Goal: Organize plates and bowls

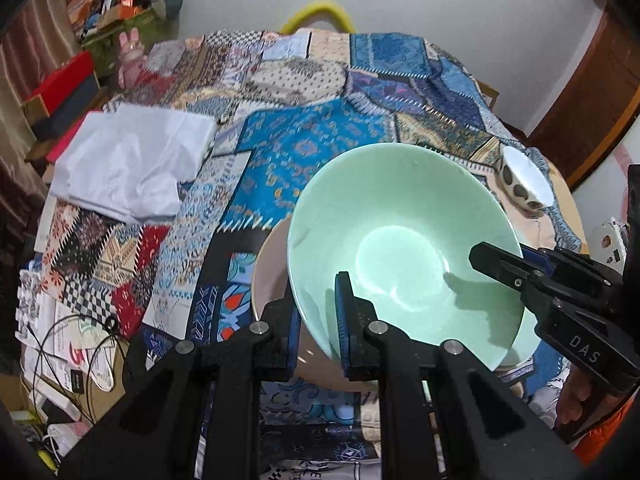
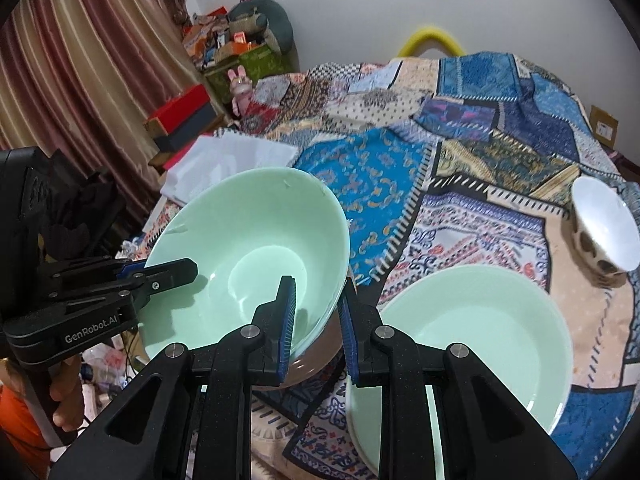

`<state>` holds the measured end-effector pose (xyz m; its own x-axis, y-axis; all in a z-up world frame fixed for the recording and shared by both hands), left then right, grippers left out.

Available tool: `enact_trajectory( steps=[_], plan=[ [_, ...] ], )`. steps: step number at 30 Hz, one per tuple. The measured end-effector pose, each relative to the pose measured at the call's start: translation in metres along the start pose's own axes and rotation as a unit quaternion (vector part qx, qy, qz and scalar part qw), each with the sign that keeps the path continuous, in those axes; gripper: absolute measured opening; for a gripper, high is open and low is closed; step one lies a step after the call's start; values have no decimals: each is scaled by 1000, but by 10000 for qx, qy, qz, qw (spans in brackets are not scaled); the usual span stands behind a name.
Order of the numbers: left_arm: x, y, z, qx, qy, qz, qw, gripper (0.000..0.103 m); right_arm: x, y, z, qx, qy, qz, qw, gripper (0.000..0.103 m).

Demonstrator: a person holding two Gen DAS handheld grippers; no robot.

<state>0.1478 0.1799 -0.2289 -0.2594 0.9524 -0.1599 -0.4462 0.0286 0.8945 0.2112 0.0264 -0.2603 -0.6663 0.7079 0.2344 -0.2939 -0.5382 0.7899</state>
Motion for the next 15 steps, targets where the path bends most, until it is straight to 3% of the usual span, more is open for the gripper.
enact_trajectory(
  steps=[15],
  plan=[
    [19, -37, -17, 403, 118, -13, 9991, 15, 2, -42, -18, 578, 10, 38, 9983, 19]
  ],
)
Point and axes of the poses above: each gripper's, at about its wrist camera, not at the fingertips, and y roughly against the way its jaws point, x to its left, z to its top, the point moved 8 cm from there along -y, roughly the way its jaws point, and after that the axes turned 5 degrees about x, right-handed, at the moved point
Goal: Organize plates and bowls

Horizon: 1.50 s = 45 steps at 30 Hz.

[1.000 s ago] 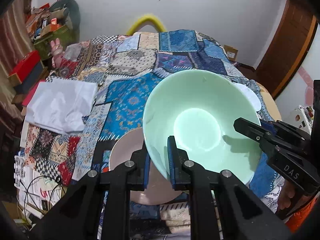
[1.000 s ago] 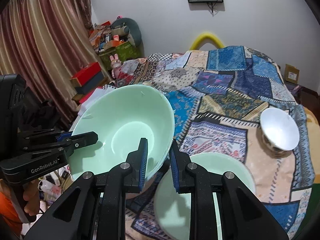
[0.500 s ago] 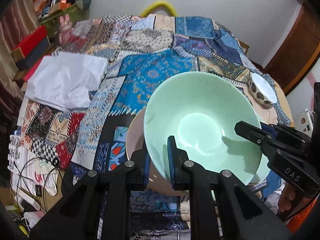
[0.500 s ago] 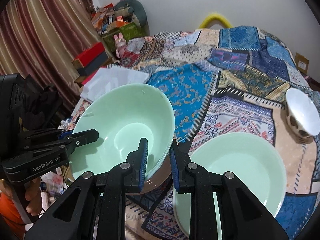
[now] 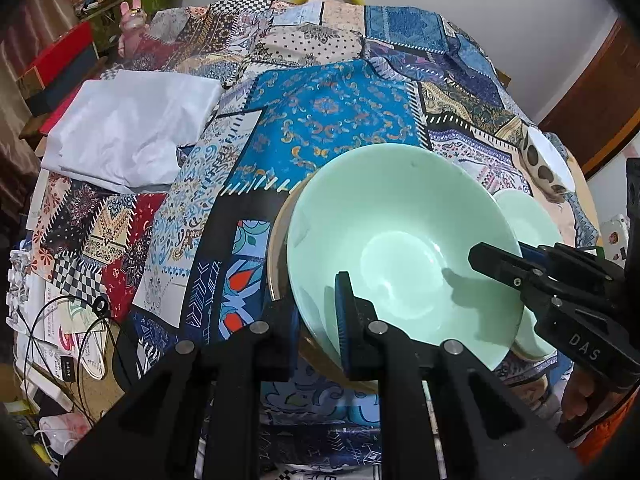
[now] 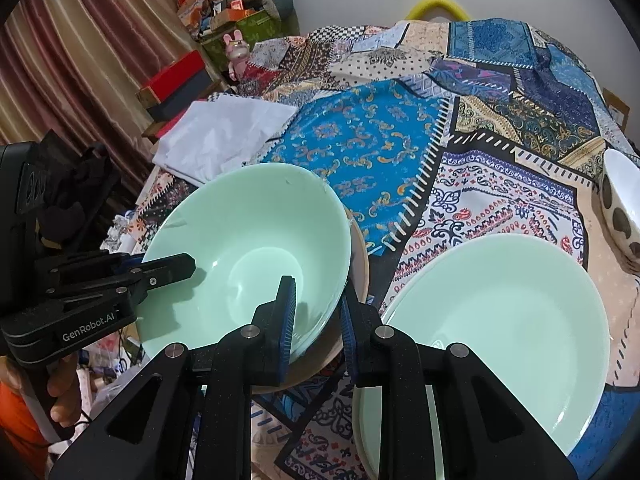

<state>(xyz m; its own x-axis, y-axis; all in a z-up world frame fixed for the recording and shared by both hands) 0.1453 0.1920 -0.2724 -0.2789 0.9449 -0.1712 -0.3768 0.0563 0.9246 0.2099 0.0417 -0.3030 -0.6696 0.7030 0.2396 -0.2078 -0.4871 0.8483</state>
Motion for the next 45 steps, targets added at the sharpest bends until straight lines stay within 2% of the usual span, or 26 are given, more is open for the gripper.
enact_trajectory(
  steps=[10, 15, 28, 35, 38, 45],
  plan=[
    [2, -7, -1, 41, 13, -17, 10000, 15, -2, -5, -4, 137, 39, 20, 9999, 20],
    [2, -8, 0, 17, -29, 76, 10000, 15, -4, 2, -3, 72, 139, -119, 9998, 22],
    [-1, 0, 10, -113, -189, 461, 9987, 15, -12, 13, -4, -91, 113, 38, 9999, 22],
    [-5, 1, 12, -3, -340, 678, 9971, 22, -20, 22, -5, -198, 42, 123, 9997, 22],
    [-8, 13, 18, -221, -344, 824, 9958, 31, -28, 31, -5, -282, -7, 93, 9996, 22],
    [-34, 54, 37, -705, -398, 644, 9946, 42, -58, 69, 2, -685, -187, -122, 9974, 23]
  ],
)
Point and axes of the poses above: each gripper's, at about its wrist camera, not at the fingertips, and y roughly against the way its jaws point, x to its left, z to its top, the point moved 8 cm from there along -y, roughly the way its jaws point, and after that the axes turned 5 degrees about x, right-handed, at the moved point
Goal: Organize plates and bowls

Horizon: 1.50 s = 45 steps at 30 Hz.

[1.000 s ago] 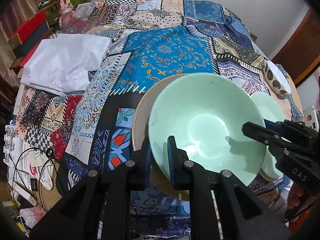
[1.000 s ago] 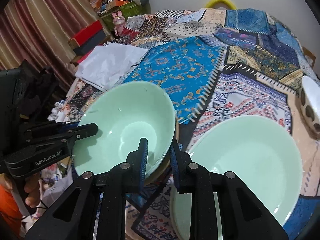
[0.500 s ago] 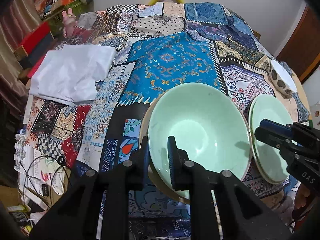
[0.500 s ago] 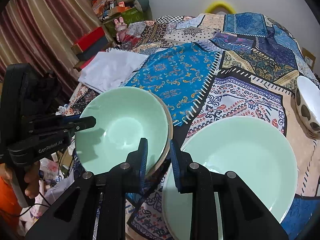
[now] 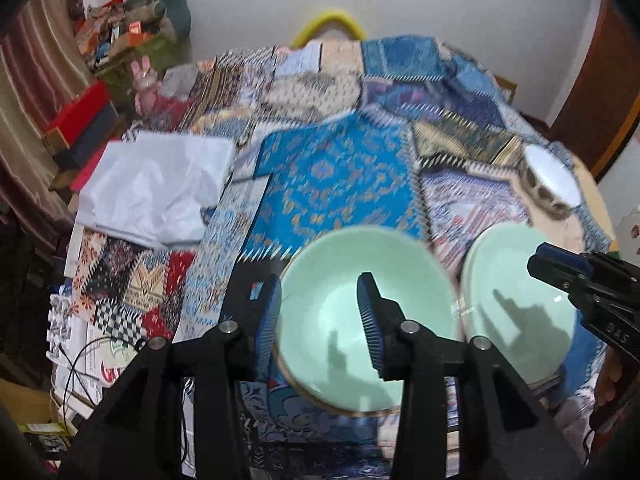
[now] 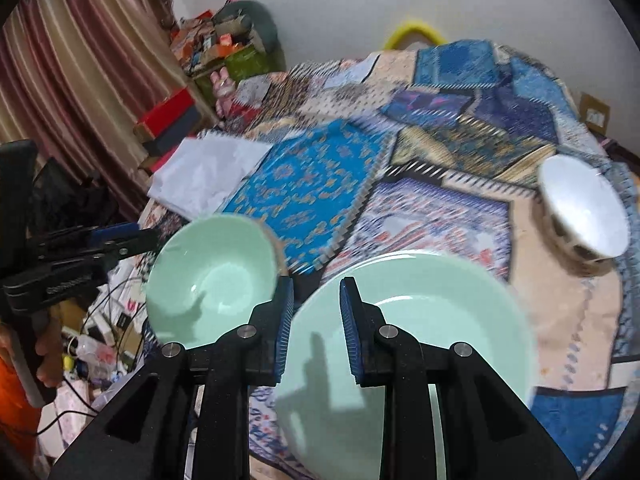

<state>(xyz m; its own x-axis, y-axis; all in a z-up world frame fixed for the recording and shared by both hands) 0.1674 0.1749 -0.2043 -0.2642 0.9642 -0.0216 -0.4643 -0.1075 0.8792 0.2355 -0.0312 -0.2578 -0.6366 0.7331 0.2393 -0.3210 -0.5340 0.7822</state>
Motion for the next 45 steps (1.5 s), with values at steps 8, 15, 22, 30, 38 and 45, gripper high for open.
enact_trajectory(
  steps=[8, 15, 22, 30, 38, 45],
  plan=[
    [-58, 38, 34, -646, -302, -210, 9972, 73, -52, 59, 19, -665, -224, -630, 9955, 44],
    [-119, 46, 60, -745, -573, -552, 9940, 90, -104, 97, 25, -1031, -431, -1085, 9878, 50],
    [-178, 29, 80, -616, -777, -779, 9920, 95, -168, 117, 22, -1189, -789, -1416, 9796, 50],
    [-234, -20, 94, -311, -997, -980, 9897, 95, -240, 97, 19, -968, -1329, -1536, 9744, 50],
    [-268, -72, 109, -82, -1152, -1111, 9871, 95, -282, 48, 23, -499, -1558, -1381, 9768, 32],
    [-280, -105, 113, 204, -1171, -1255, 9850, 95, -303, 16, 24, -139, -1611, -1313, 9781, 18]
  ],
)
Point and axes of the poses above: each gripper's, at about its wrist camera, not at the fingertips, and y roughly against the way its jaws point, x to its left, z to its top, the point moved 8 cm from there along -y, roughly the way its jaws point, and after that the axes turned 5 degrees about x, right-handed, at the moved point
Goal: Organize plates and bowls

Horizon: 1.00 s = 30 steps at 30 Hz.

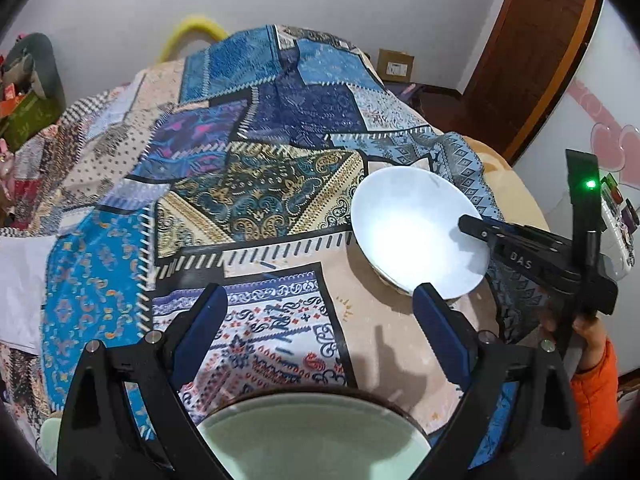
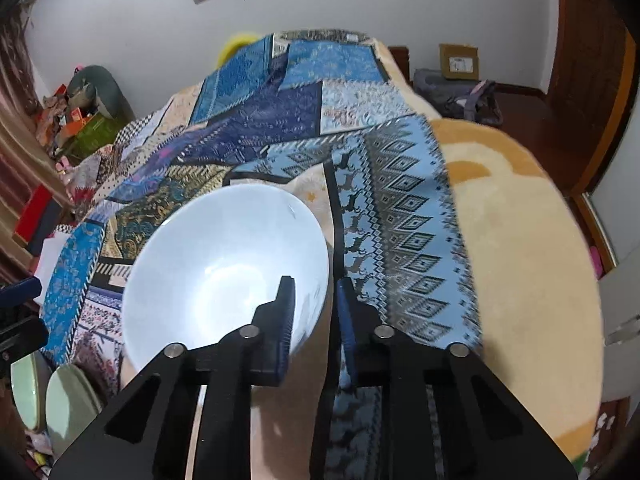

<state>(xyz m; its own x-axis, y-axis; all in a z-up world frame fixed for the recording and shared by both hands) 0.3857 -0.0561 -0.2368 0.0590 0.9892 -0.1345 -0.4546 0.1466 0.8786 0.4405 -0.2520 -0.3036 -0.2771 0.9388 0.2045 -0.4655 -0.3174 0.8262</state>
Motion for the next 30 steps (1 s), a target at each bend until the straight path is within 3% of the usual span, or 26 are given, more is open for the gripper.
enact_trajectory(
  steps=[6, 8, 15, 20, 24, 26, 30],
  plan=[
    [-2, -20, 4, 145, 28, -100, 9998, 91, 6, -6, 0, 13, 238, 57, 9997, 12],
    [-4, -25, 3, 217, 30, -116, 9997, 80, 10, -4, -1, 5, 314, 118, 9994, 13],
    [6, -47, -3, 548, 275, -137, 9980, 61, 35, -5, -10, 95, 672, 321, 9972, 13],
    [13, -60, -9, 791, 410, -257, 9957, 41, 49, -6, -17, 171, 768, 490, 9957, 13],
    [10, -68, -16, 996, 474, -477, 9928, 35, 56, -8, -20, 200, 756, 552, 9954, 13],
    [8, -72, -18, 1071, 476, -537, 9917, 27, 57, -8, -21, 203, 746, 573, 9954, 13],
    [6, -74, -18, 1024, 445, -556, 9922, 19, 58, -7, -21, 173, 716, 579, 9956, 13]
  ],
)
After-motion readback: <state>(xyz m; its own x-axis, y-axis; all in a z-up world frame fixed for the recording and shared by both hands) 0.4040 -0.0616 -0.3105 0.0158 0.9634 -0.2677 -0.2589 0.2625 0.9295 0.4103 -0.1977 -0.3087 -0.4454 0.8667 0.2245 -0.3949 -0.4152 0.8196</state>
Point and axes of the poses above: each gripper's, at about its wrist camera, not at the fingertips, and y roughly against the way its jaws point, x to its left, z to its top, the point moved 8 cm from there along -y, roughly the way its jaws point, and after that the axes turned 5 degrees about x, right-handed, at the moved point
